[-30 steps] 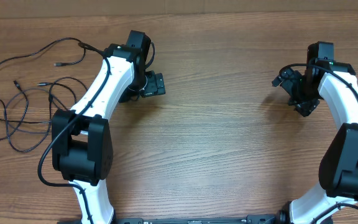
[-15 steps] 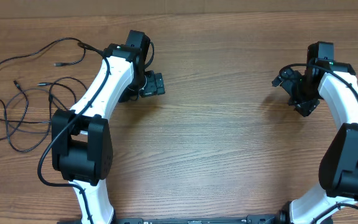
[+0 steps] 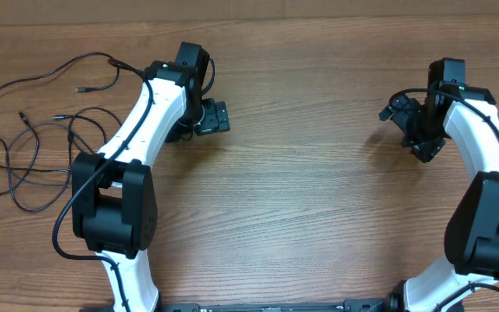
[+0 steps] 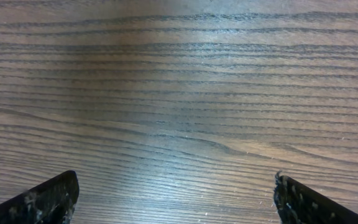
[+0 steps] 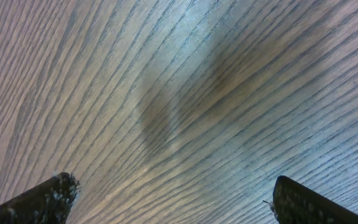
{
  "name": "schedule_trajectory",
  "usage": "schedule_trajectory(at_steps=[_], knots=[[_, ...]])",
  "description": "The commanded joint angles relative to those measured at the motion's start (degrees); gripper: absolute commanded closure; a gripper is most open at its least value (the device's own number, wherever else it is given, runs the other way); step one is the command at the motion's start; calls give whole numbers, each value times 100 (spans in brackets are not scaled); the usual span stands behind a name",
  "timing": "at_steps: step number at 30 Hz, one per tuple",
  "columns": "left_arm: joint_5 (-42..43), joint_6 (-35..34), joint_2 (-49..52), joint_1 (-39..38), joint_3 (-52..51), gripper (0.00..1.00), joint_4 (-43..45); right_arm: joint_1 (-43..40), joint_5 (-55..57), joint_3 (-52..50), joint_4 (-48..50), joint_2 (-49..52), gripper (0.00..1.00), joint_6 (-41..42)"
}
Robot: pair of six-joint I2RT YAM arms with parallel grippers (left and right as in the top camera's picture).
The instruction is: Untangle cables
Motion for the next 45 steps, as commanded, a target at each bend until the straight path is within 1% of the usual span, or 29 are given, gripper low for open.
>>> schedule_trajectory(at_steps=[1, 8, 11, 24, 32, 36, 41, 45], knots=[[-79, 107, 0, -2, 35, 0, 2, -7, 70, -7, 20, -48, 0, -2], [-79, 107, -61, -83, 35, 0, 4, -7, 70, -7, 20, -48, 0, -2], [-79, 107, -245, -219, 35, 1, 2, -7, 72, -7, 20, -48, 0, -2], [-79, 107, -1759, -1049, 35, 0, 2, -7, 70, -7, 20, -48, 0, -2], [-79, 107, -2055, -1128, 35, 0, -2, -7, 70, -7, 20, -48, 0, -2], [-149, 103, -2194, -1126, 35, 0, -192, -7, 70, -7, 20, -48, 0, -2], [-219, 68, -2181, -1130, -111, 0, 433, -7, 70, -7, 20, -48, 0, -2], [-243, 479, -2199, -1128, -822, 1, 1631, -7, 70, -7, 20, -48, 0, -2]])
